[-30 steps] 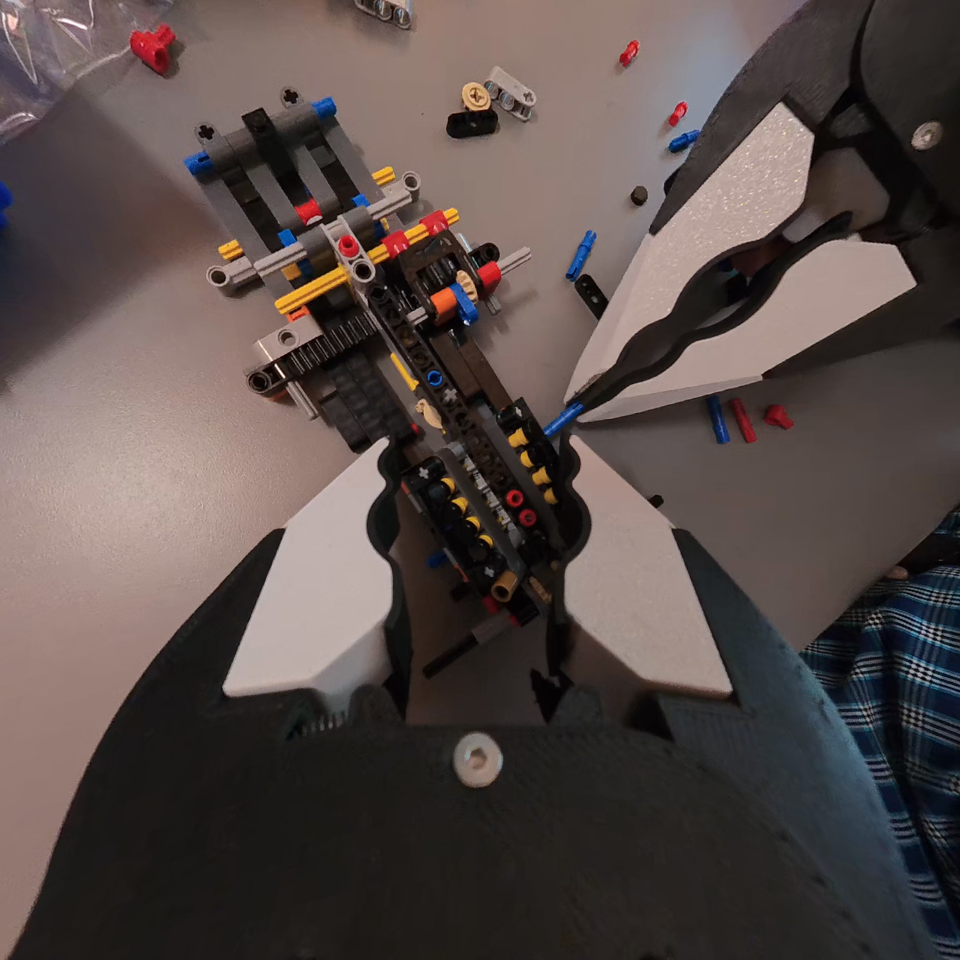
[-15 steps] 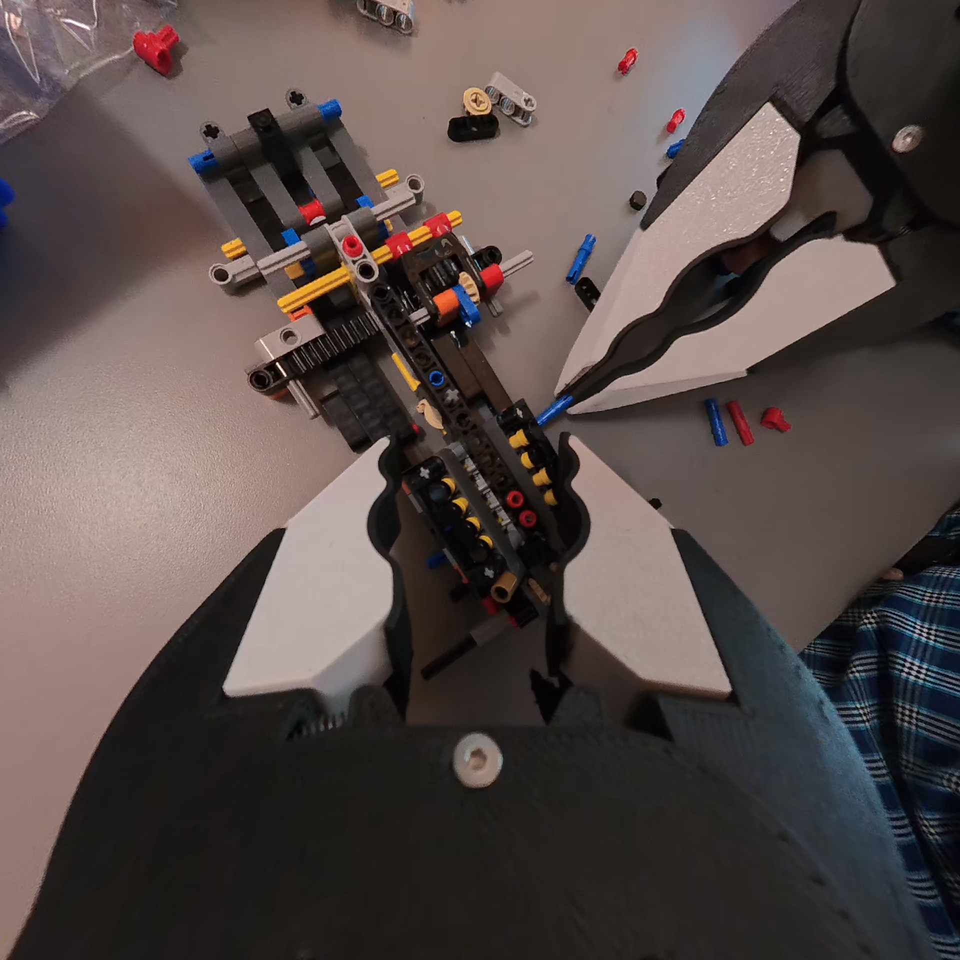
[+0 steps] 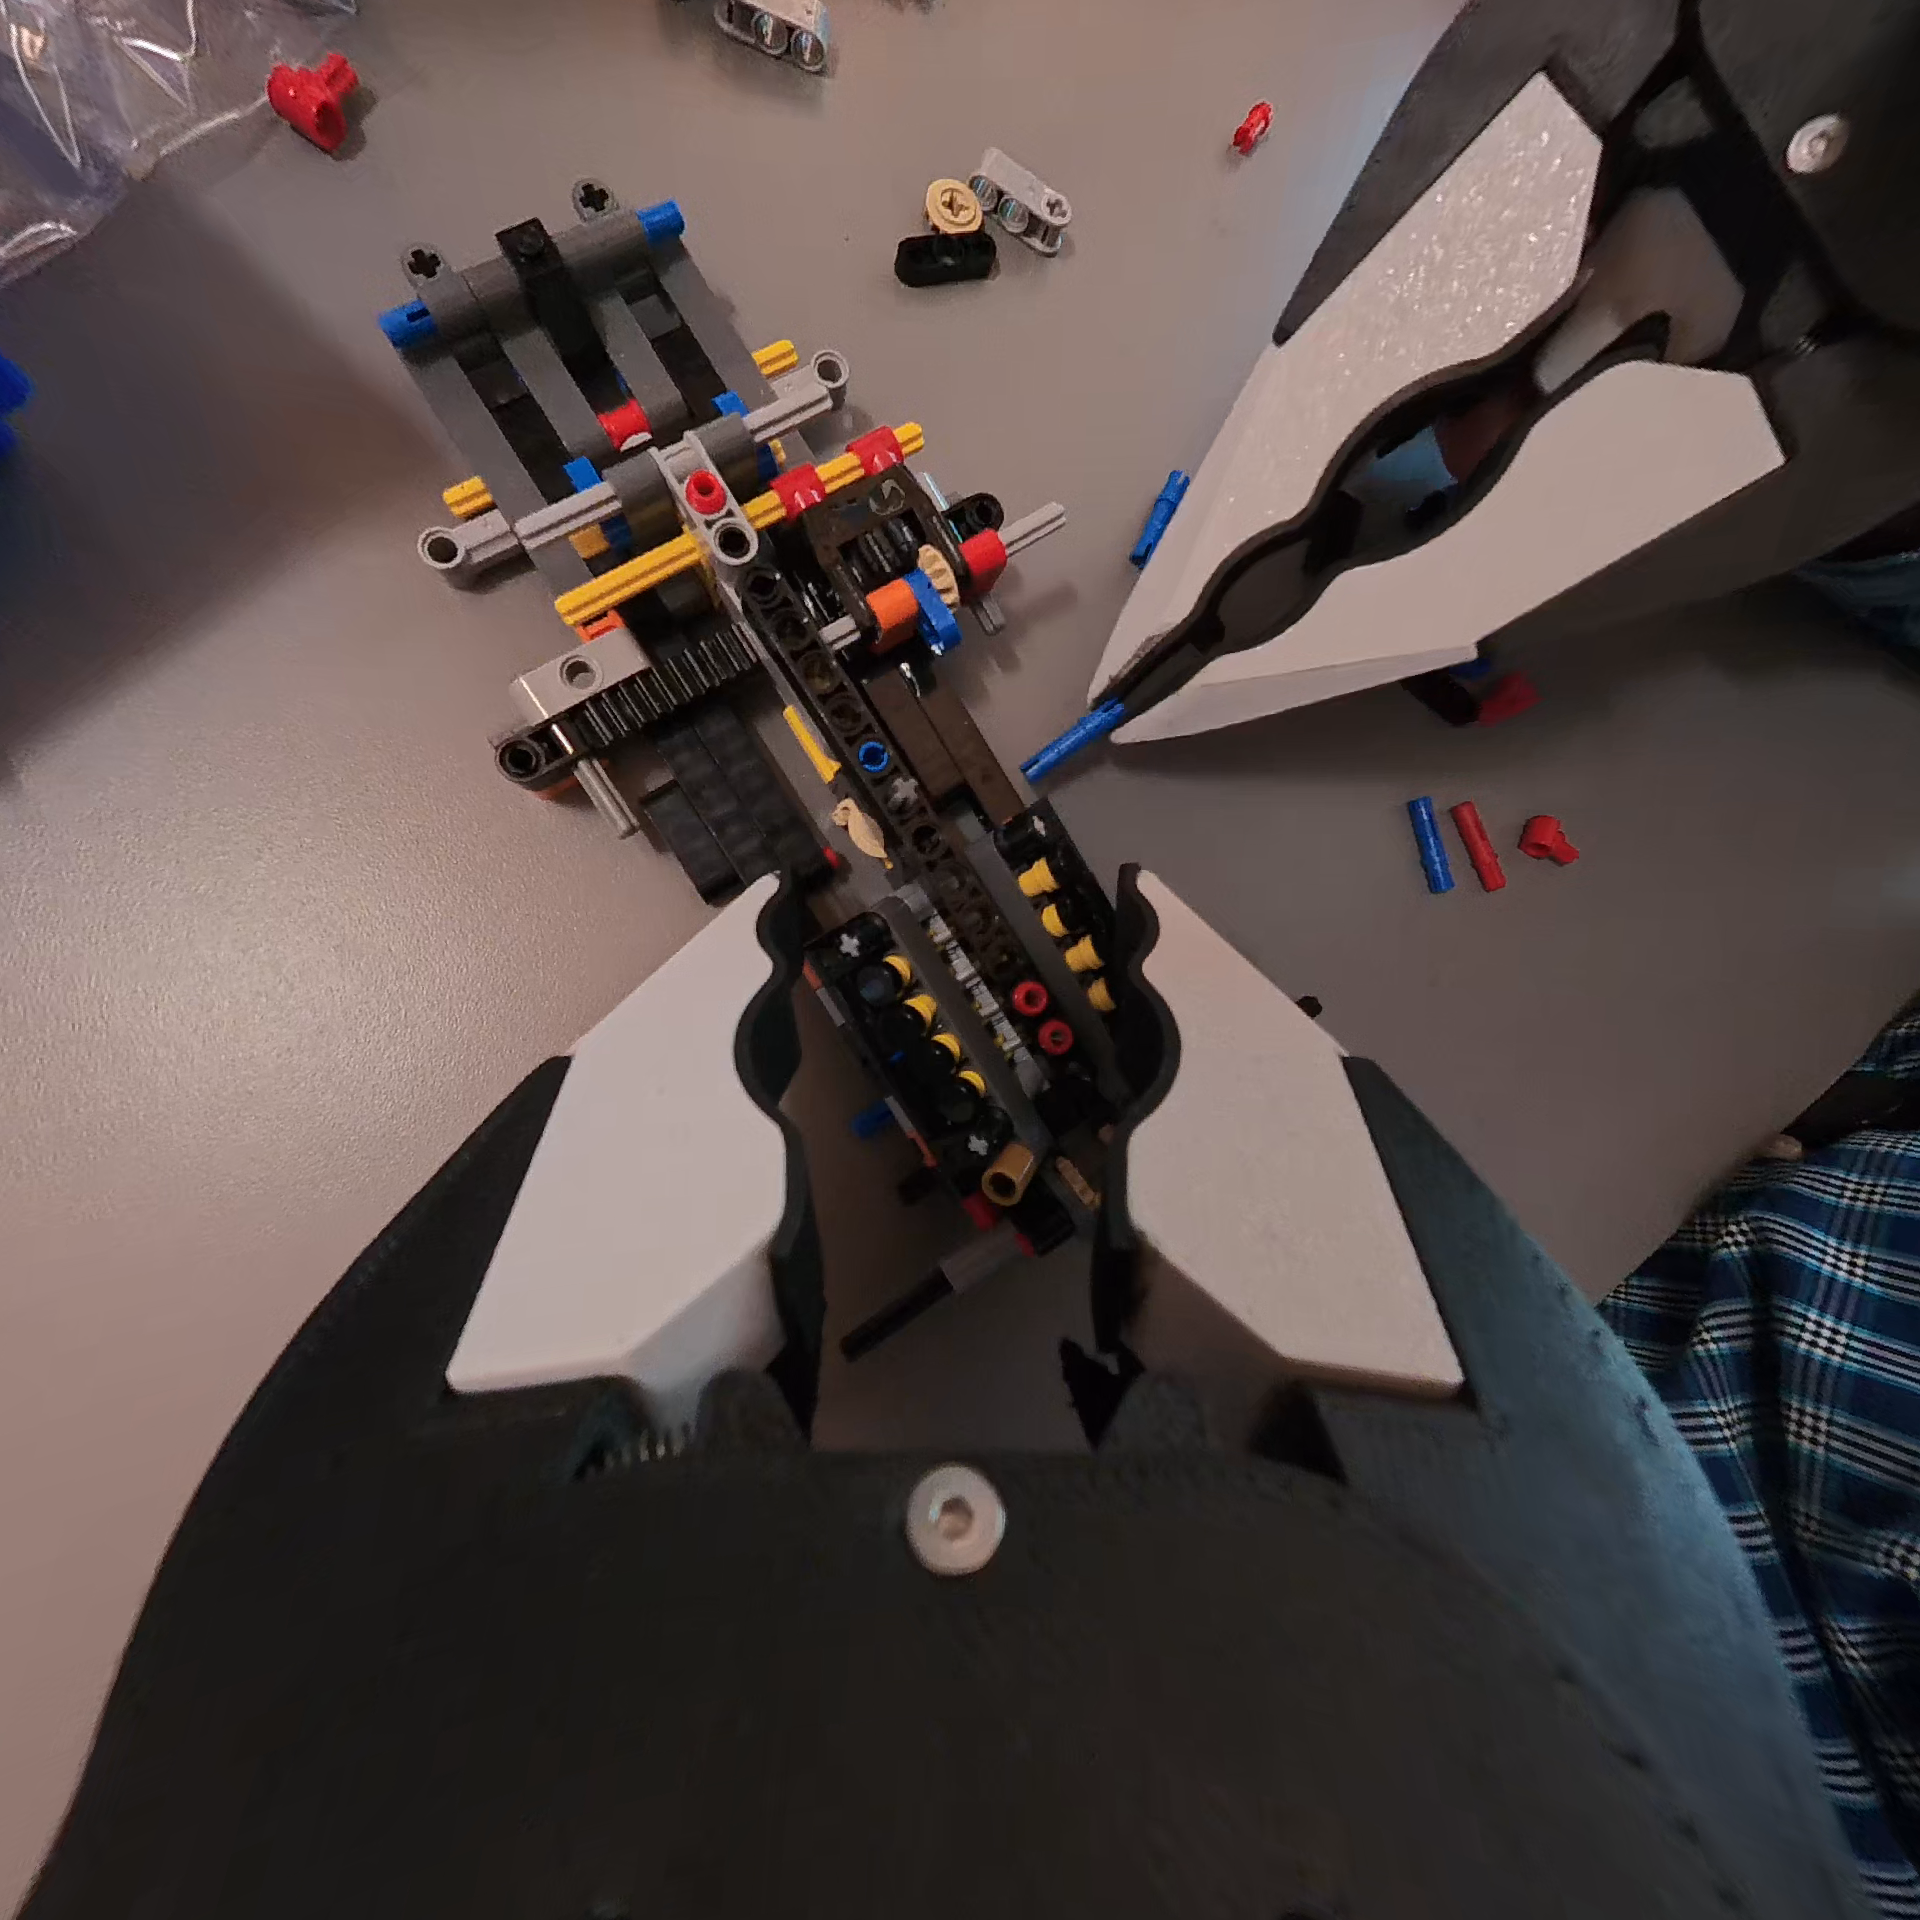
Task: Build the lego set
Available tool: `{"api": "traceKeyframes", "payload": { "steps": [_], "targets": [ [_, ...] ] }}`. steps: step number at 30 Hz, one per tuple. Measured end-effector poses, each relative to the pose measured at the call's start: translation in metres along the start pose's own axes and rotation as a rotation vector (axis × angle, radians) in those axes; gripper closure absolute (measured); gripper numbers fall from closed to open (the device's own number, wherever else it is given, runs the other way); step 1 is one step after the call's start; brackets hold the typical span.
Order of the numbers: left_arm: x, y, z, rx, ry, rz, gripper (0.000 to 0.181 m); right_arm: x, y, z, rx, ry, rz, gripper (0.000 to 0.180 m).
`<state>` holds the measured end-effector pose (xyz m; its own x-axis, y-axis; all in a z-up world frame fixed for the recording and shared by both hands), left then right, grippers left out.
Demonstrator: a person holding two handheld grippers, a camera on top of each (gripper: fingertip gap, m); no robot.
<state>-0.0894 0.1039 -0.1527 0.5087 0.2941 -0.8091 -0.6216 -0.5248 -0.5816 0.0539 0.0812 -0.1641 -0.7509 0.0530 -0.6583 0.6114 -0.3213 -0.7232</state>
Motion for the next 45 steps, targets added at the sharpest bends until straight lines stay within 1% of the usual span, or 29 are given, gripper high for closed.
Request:
{"api": "traceKeyframes", "payload": {
  "steps": [5, 8, 11, 15, 20, 29, 39, 41, 45],
  "targets": [
    [0.000, 0.000, 0.000, 0.003, -0.001, 0.004, 0.122, 0.006, -0.001, 0.000, -0.005, -0.007, 0.004, 0.179],
    [0.000, 0.000, 0.000, -0.003, 0.004, 0.003, 0.122, 0.003, 0.001, -0.001, 0.001, 0.001, 0.004, 0.179],
    [-0.001, -0.001, -0.002, -0.007, 0.021, 0.006, 0.118, -0.002, 0.001, -0.006, 0.016, 0.015, -0.010, 0.179],
    [0.000, -0.004, -0.003, -0.006, 0.014, 0.009, 0.111, 0.003, 0.001, -0.006, 0.014, 0.018, -0.007, 0.179],
    [0.002, -0.007, -0.003, -0.007, 0.006, 0.018, 0.108, 0.002, 0.000, -0.007, 0.020, 0.026, -0.022, 0.179],
    [0.005, -0.008, -0.002, 0.023, -0.029, 0.028, 0.124, 0.002, 0.002, -0.007, 0.021, 0.018, -0.023, 0.179],
    [0.006, -0.009, -0.002, 0.034, -0.023, 0.014, 0.132, 0.002, 0.001, -0.010, 0.033, 0.052, -0.050, 0.179],
    [0.008, -0.007, -0.004, 0.036, -0.001, 0.023, 0.136, 0.002, 0.000, -0.010, 0.025, 0.064, -0.054, 0.179],
    [0.010, -0.007, -0.004, 0.033, 0.000, 0.005, 0.136, 0.002, 0.000, -0.010, 0.027, 0.075, -0.061, 0.179]
  ]
}}
Point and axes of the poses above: each gripper's, where its closed fingertips meet, x out along the fingers, y out of its underside, z = x × y across the jaws, the point moved 8 cm from there along -x, back along the fingers, and after that the axes turned 13 degrees about -y, right-handed, at the moved point
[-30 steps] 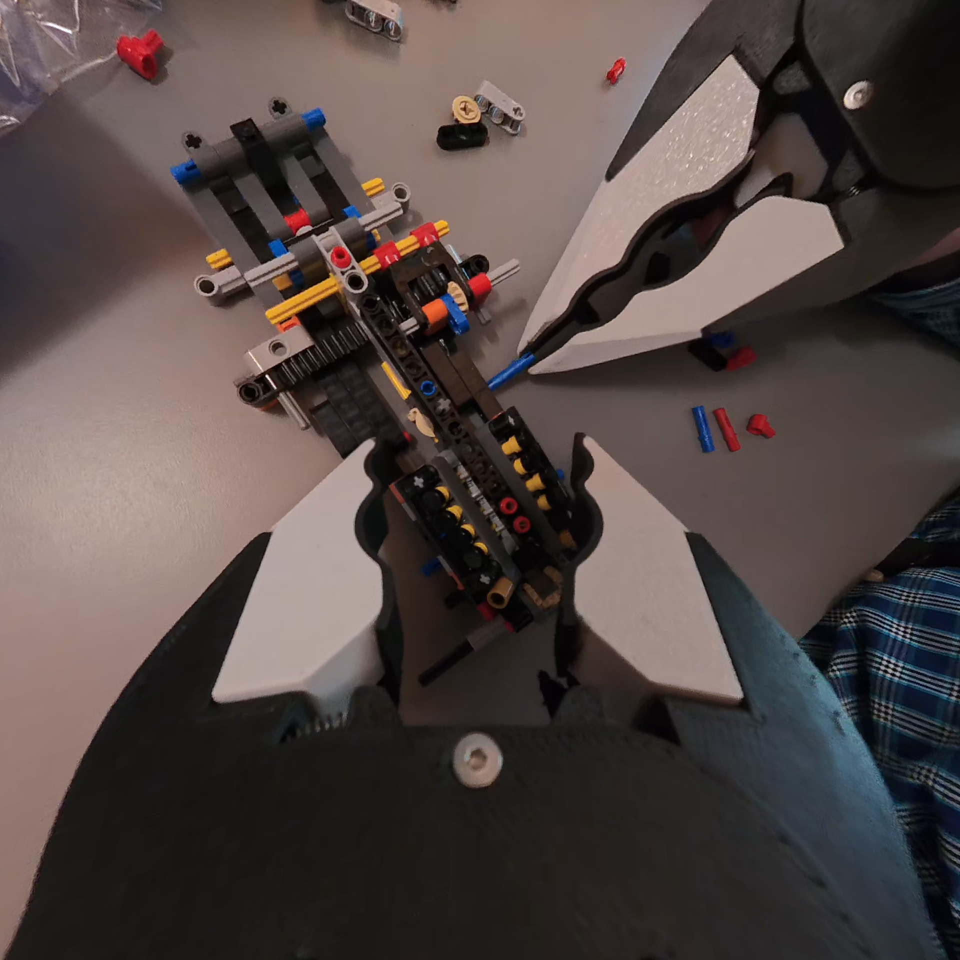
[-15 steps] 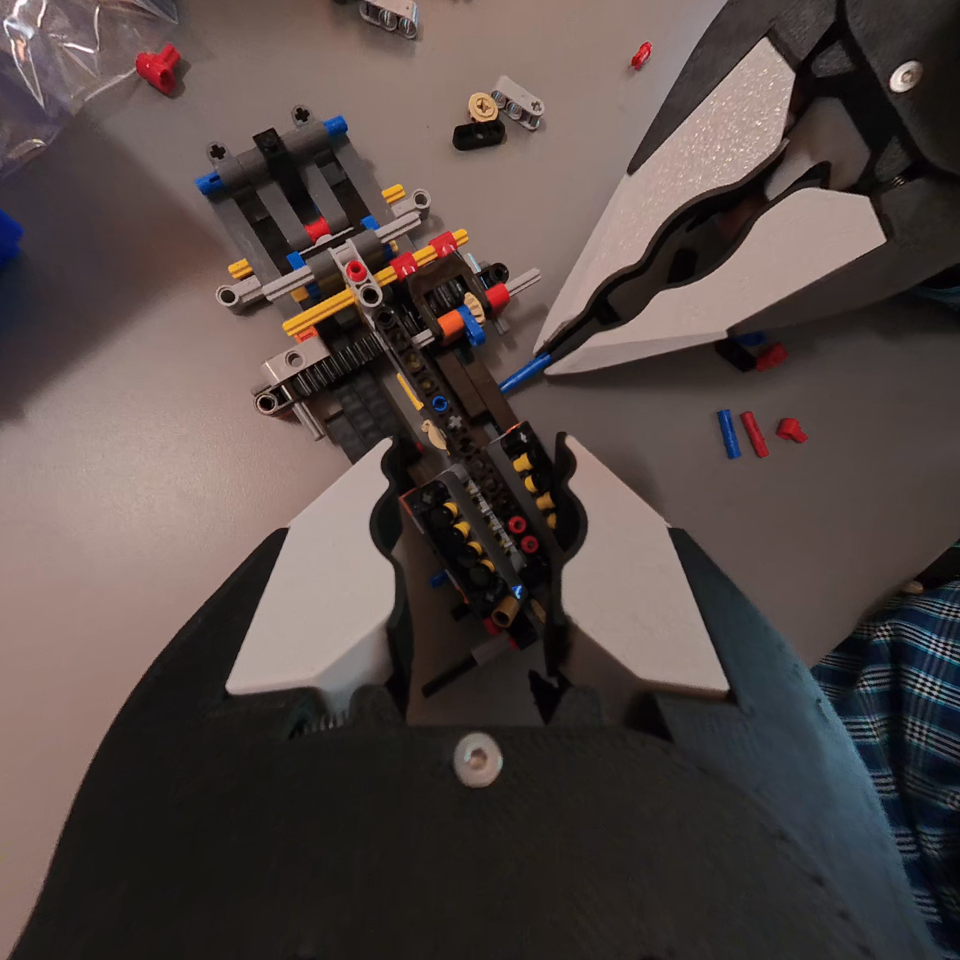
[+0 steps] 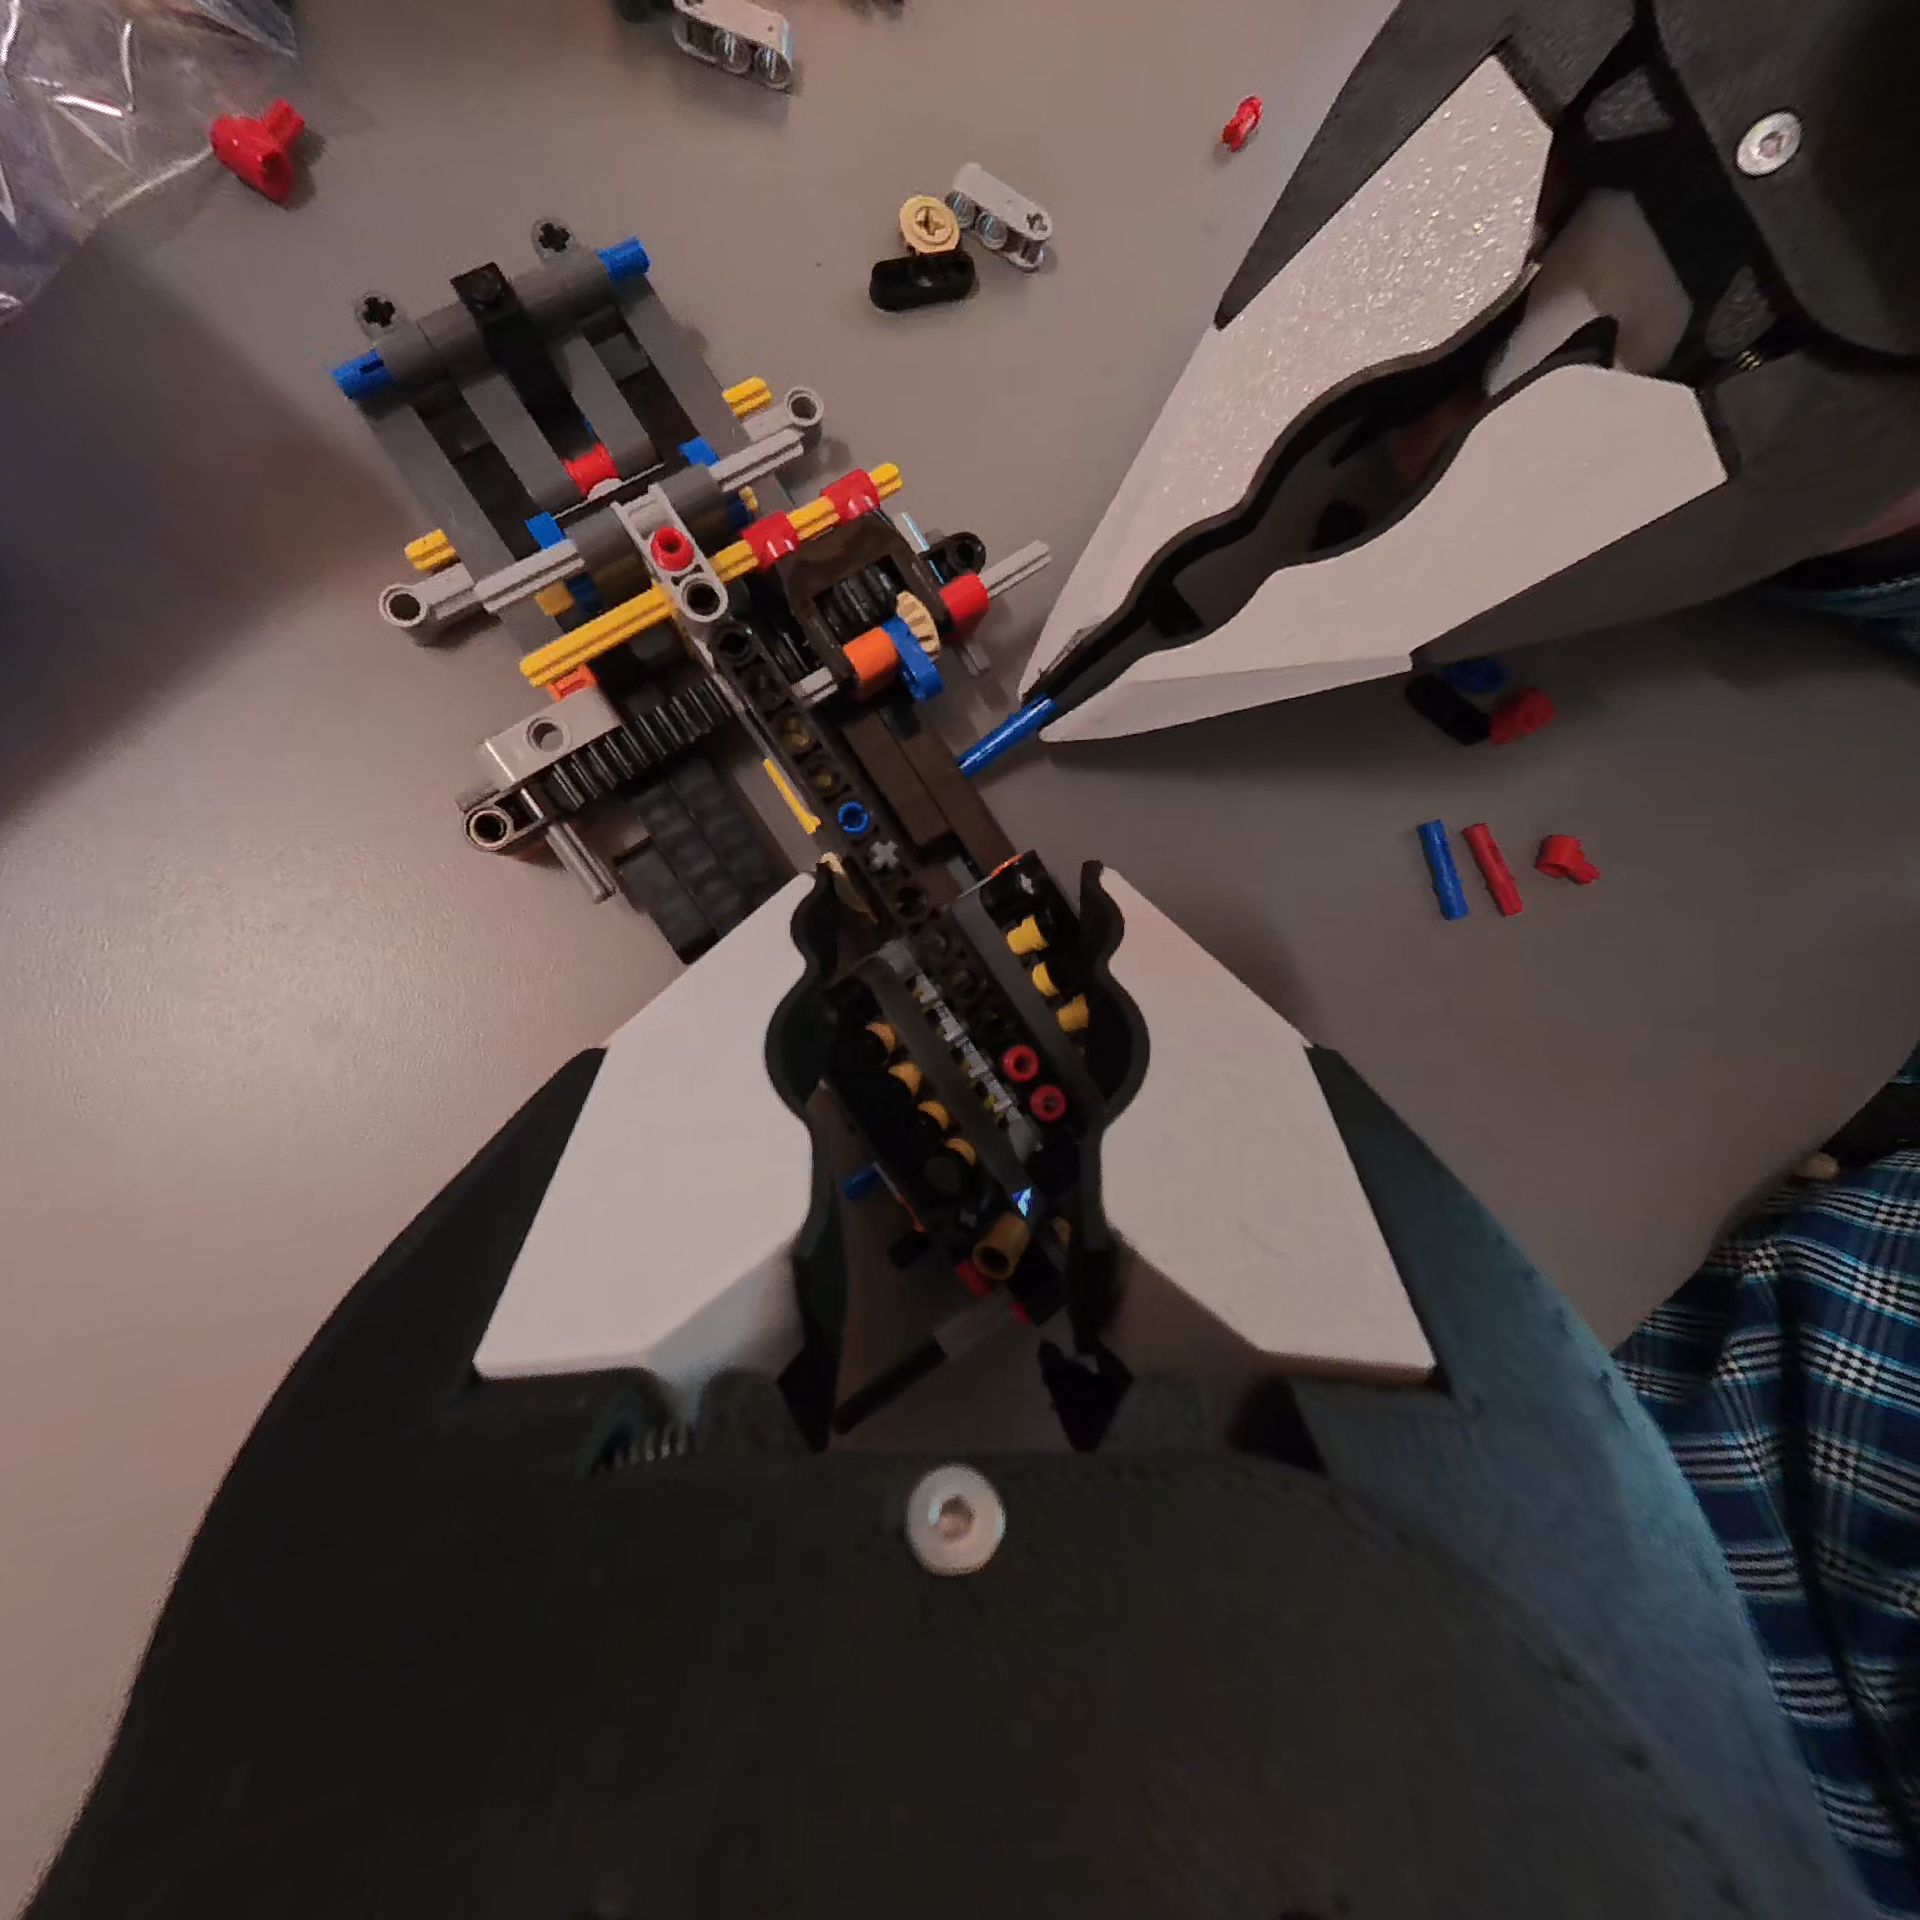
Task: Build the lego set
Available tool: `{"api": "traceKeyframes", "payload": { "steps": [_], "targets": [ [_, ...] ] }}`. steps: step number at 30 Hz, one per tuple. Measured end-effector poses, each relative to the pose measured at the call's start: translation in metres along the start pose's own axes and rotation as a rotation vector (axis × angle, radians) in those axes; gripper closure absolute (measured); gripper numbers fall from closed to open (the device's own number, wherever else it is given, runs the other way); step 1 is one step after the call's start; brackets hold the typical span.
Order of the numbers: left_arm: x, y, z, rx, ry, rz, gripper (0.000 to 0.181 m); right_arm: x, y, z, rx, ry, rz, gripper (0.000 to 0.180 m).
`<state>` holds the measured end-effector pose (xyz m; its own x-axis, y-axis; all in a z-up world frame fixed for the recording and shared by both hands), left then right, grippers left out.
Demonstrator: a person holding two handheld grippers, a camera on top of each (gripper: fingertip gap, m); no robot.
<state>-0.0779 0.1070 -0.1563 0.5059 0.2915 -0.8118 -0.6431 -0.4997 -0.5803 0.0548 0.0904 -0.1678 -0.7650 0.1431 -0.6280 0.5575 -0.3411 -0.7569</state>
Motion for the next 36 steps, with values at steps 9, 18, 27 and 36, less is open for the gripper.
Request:
{"api": "traceKeyframes", "payload": {
  "steps": [9, 18, 27, 36],
  "targets": [
    [0.0005, 0.0018, 0.0032, -0.023, 0.007, -0.028, 0.136, 0.0032, 0.0006, 0.0020, -0.041, 0.050, 0.017, 0.179],
    [0.0010, 0.0048, 0.0043, -0.038, 0.006, -0.073, 0.136, 0.0078, 0.0030, 0.0041, -0.072, 0.069, 0.053, 0.179],
    [0.0017, 0.0067, 0.0060, -0.034, -0.001, -0.105, 0.135, 0.0101, 0.0014, 0.0039, -0.091, 0.068, 0.055, 0.179],
    [0.0019, 0.0075, 0.0076, -0.025, 0.013, -0.120, 0.135, 0.0092, 0.0011, -0.0001, -0.121, 0.021, 0.063, 0.179]
  ]
}}
Point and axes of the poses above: each gripper's, where its closed fingertips meet, x out along the fingers, y out of its underside, z = x × y across the jaws, the point moved 8 cm from there along -x, back along the fingers, and after that the axes turned 13 degrees about -y, right-handed, at the moved point
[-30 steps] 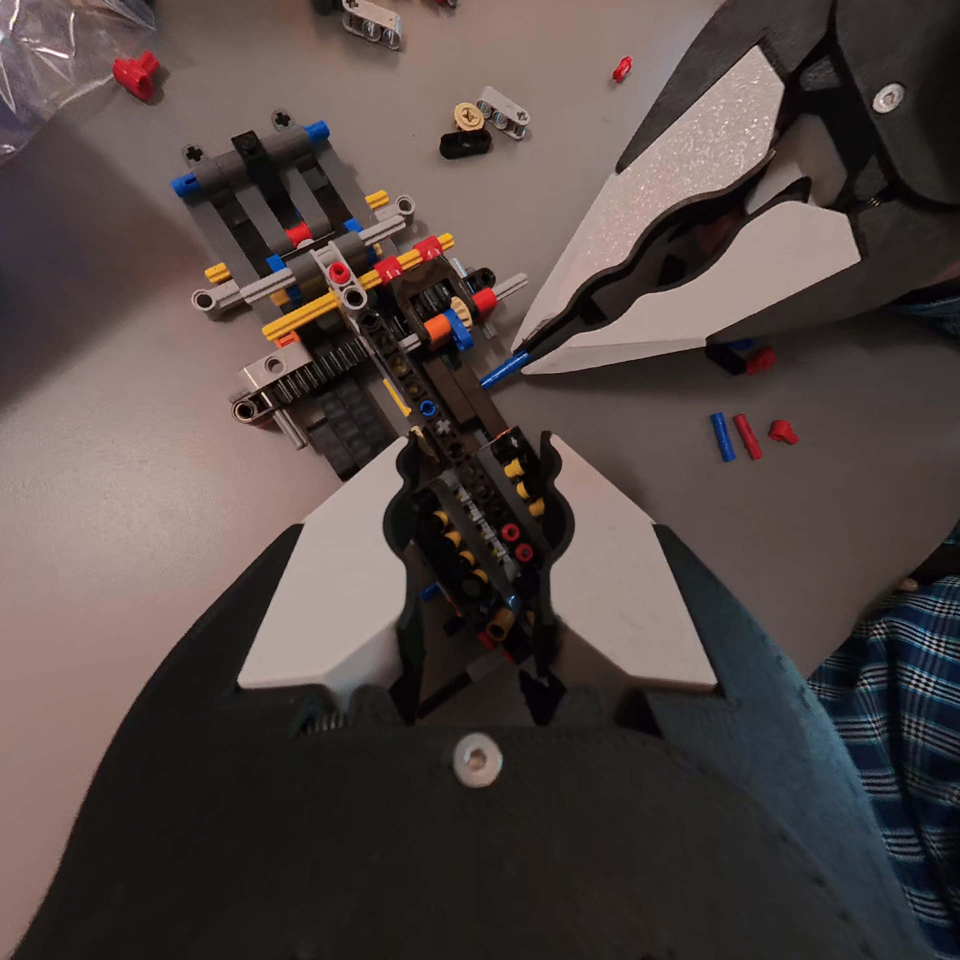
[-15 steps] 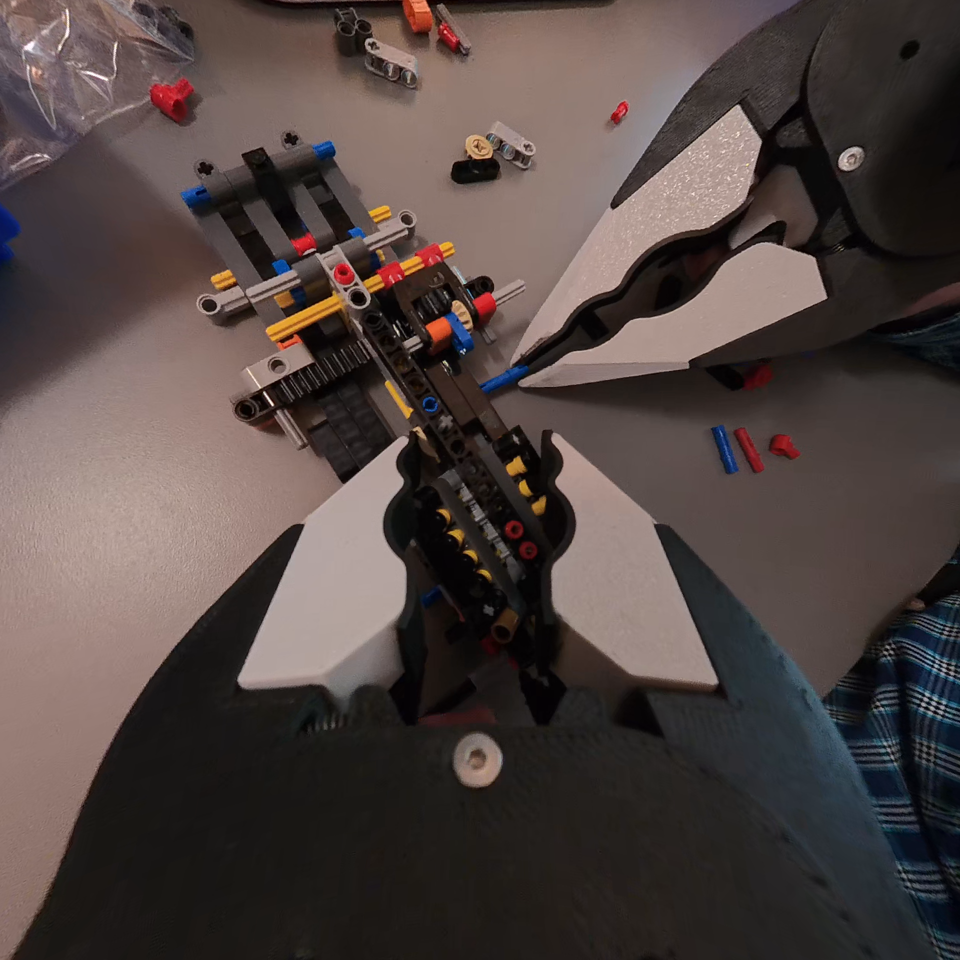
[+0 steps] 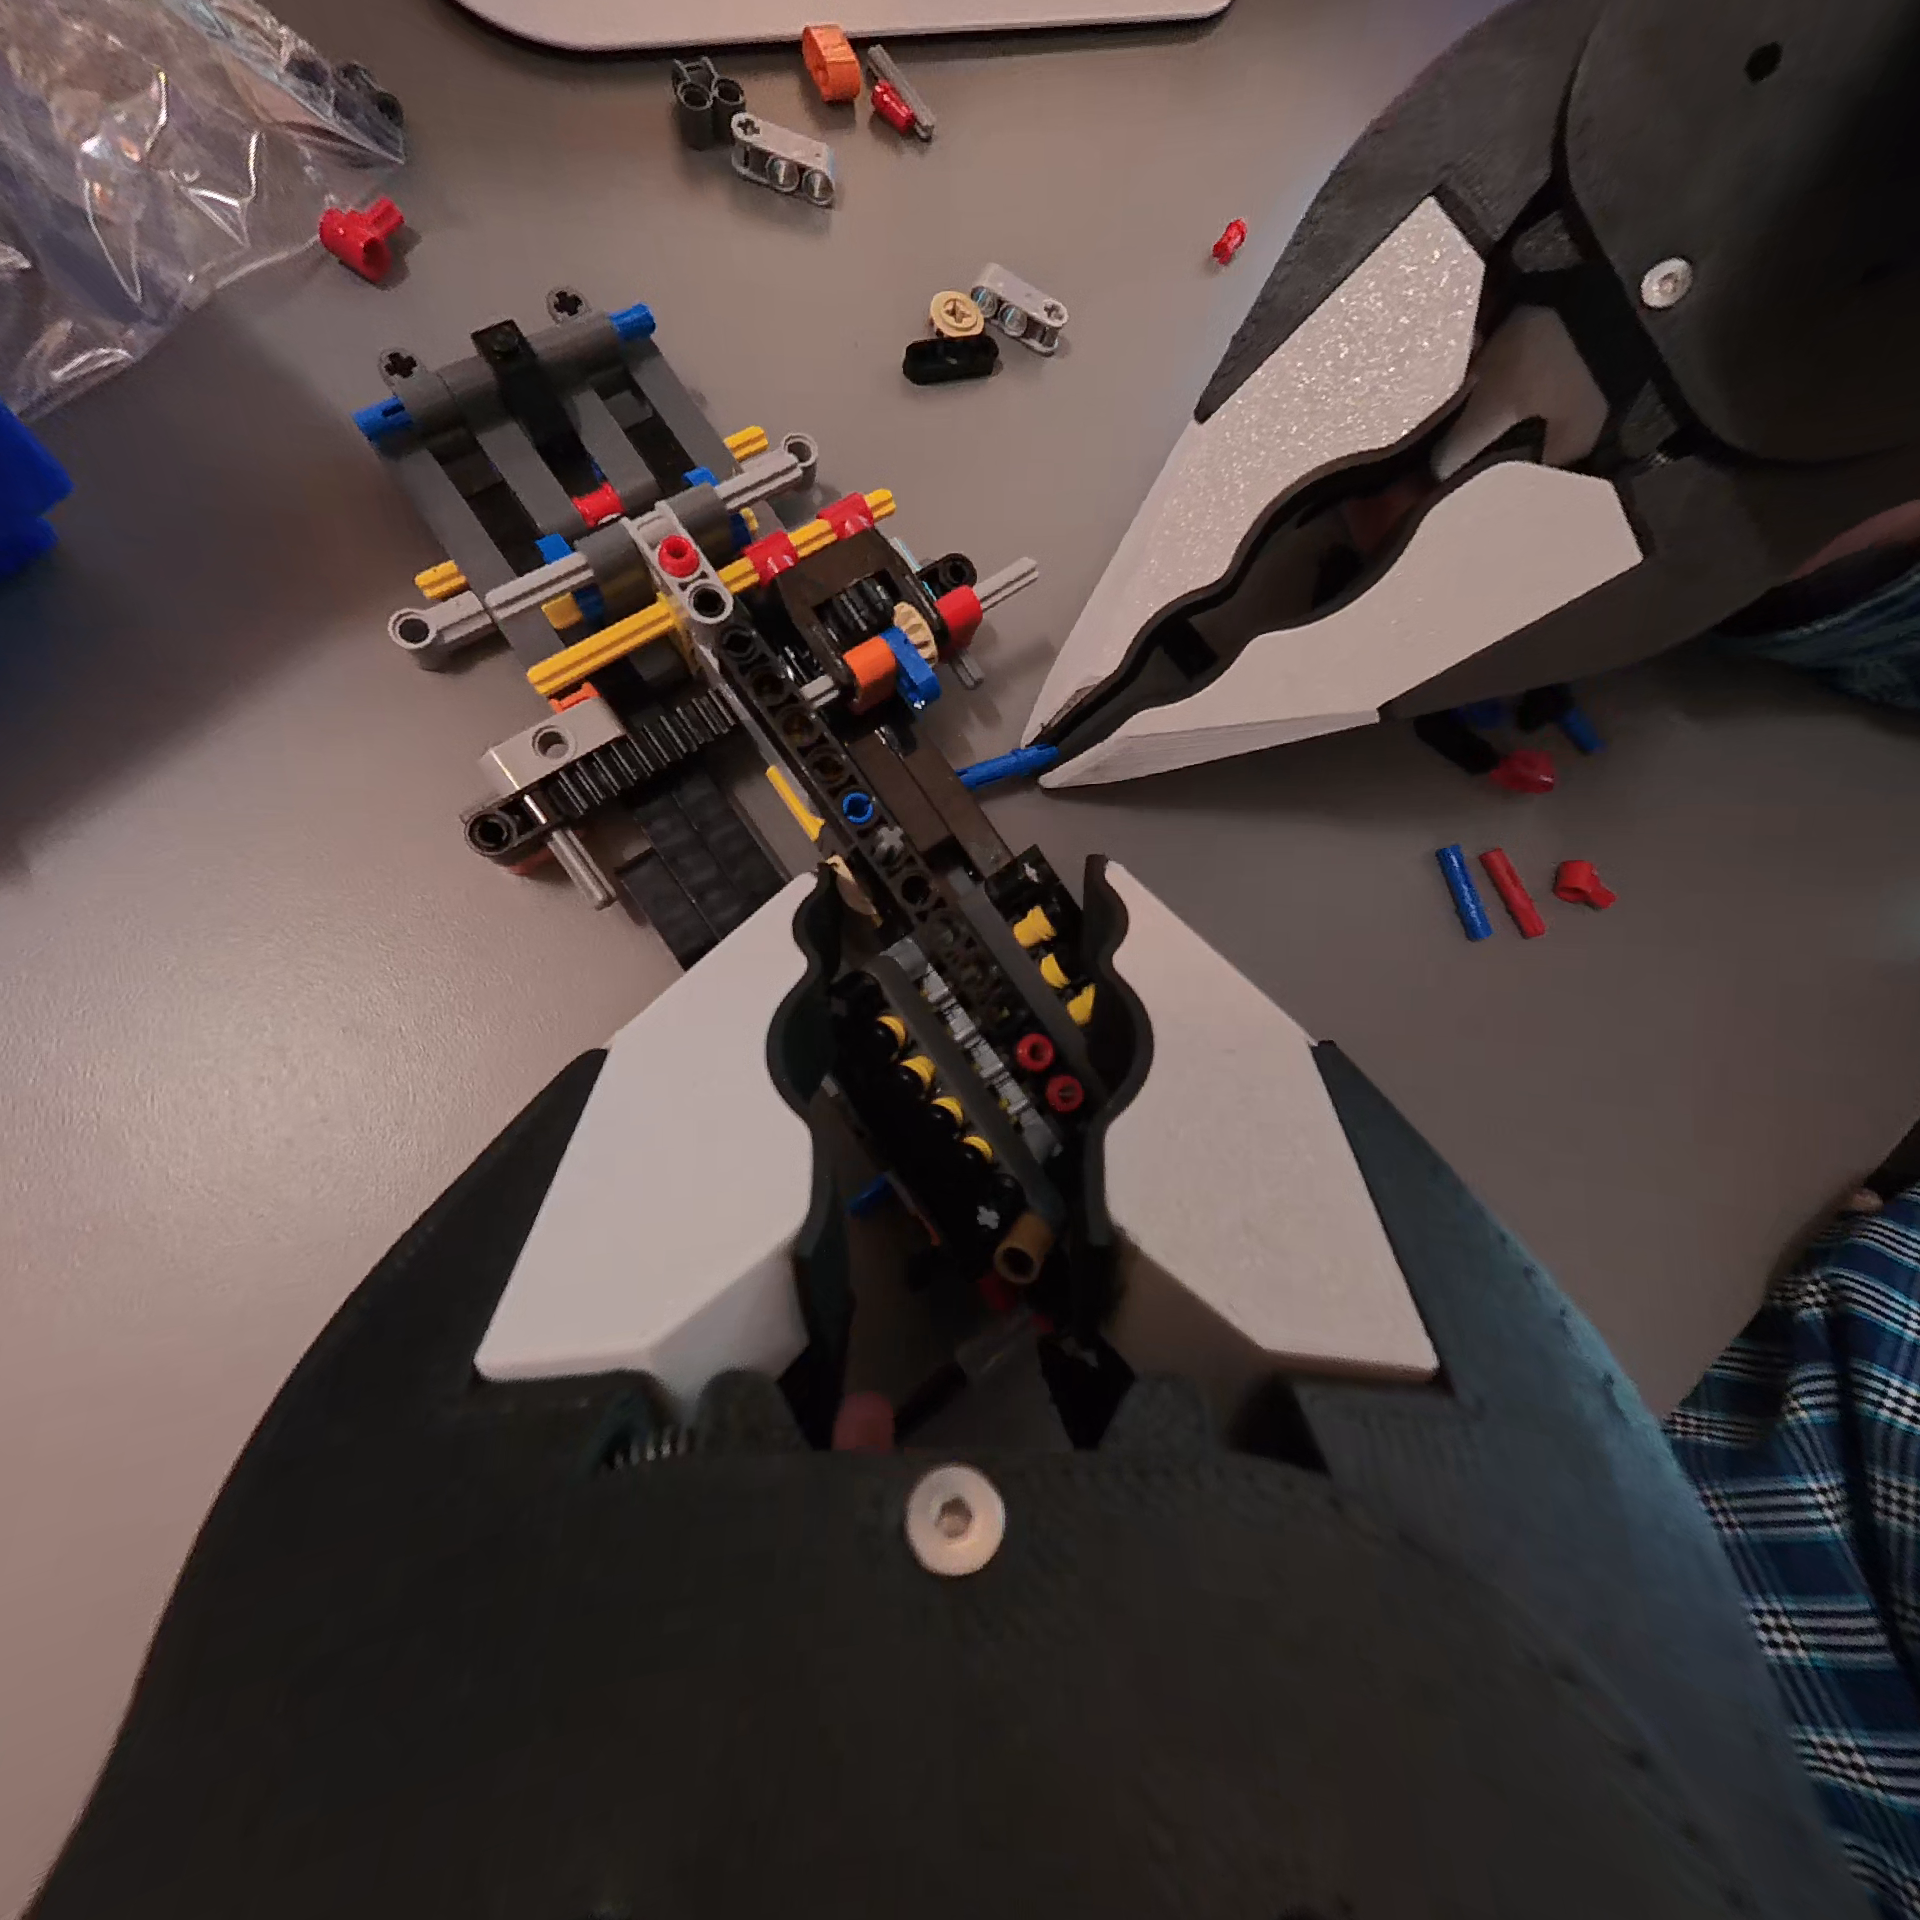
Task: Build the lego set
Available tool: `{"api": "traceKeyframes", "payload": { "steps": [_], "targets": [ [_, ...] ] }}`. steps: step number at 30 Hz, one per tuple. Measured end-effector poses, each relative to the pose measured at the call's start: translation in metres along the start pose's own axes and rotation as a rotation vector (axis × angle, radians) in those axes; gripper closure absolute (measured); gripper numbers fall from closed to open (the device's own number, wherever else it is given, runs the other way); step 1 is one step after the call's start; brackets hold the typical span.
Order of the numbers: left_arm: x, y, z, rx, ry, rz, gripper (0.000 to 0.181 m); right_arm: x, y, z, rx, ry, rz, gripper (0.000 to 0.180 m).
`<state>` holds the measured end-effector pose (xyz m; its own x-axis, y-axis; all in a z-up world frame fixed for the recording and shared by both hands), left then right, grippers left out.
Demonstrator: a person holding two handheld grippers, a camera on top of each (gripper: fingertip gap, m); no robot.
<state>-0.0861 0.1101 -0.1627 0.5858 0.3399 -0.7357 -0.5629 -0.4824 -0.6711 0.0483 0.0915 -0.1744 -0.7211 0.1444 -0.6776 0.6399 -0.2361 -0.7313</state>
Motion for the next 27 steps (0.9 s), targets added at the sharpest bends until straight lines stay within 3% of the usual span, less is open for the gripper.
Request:
{"api": "traceKeyframes", "payload": {
  "steps": [27],
  "targets": [
    [0.000, 0.003, 0.004, 0.004, -0.003, -0.049, 0.134, 0.001, -0.001, -0.013, -0.106, -0.059, 0.011, 0.179]
  ]
}}
Point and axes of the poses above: each gripper's, where its closed fingertips meet, x out along the fingers, y out of its underside, z = x × y across the jaws, the point moved 8 cm from there along -x, back along the fingers, and after that the axes turned 13 degrees about -y, right-handed, at the moved point
